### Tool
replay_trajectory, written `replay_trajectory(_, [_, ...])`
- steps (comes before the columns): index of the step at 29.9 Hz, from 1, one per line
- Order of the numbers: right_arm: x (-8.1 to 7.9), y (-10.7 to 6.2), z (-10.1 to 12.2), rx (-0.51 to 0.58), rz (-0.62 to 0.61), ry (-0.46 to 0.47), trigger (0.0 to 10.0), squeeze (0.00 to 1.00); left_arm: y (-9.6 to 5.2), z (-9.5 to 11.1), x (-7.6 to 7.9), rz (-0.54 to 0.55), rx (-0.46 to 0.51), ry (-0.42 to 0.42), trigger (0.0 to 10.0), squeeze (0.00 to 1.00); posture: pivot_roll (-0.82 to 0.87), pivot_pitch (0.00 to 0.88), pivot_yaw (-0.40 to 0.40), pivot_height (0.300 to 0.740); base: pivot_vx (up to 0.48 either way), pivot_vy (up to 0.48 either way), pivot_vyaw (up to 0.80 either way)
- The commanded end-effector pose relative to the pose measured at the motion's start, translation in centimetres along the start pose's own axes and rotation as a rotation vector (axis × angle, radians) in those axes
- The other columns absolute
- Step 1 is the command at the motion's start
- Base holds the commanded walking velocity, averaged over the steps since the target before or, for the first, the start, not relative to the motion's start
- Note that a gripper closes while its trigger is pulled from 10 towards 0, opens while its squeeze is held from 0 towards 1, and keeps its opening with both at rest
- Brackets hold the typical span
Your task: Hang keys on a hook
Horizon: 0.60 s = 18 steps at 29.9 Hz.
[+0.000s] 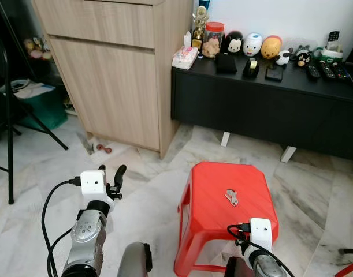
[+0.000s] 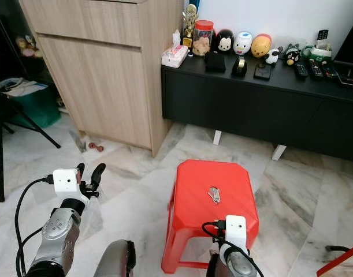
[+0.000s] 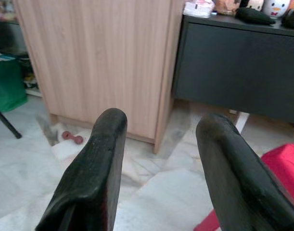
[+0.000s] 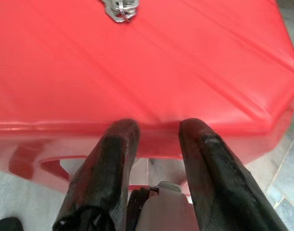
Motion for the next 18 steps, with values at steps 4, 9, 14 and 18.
replay_trajectory(4, [0.2,0.0,0.0,0.003,-0.001,-0.007,10.0,0.00,0.0,0.2,0.1,-0.004,0.006,-0.013,10.0,0.00,0.16,0.025,-0.046,0.588,0.000,0.000,0.00])
replay_trajectory(9, [0.1,0.0,0.3,0.020,0.004,-0.021,10.0,0.00,0.1,0.3,0.0,0.001,0.012,-0.013,10.0,0.00,0.16,0.026,-0.045,0.588,0.260,0.000,0.08])
replay_trajectory(14, [0.1,0.2,1.8,0.107,0.007,-0.022,10.0,0.00,0.1,0.6,-0.1,0.002,0.027,-0.009,10.0,0.00,0.16,0.026,-0.044,0.588,0.281,0.000,0.46])
replay_trajectory(18, [-0.1,0.3,2.9,0.161,0.021,-0.016,10.0,0.00,0.1,0.6,-0.1,0.004,0.028,-0.009,10.0,0.00,0.16,0.026,-0.044,0.588,0.281,0.000,0.10])
Point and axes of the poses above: a point about 5 cm out from each wrist's last joint towards the gripper, its own y axis pointing out of the wrist towards the gripper, its own z axis along the axis of the wrist's last joint, x = y × z, the point moved 2 cm from there along y, pointing out of the wrist towards the gripper, and after that the axes turned 6 degrees about y, right-handed, at the moved point
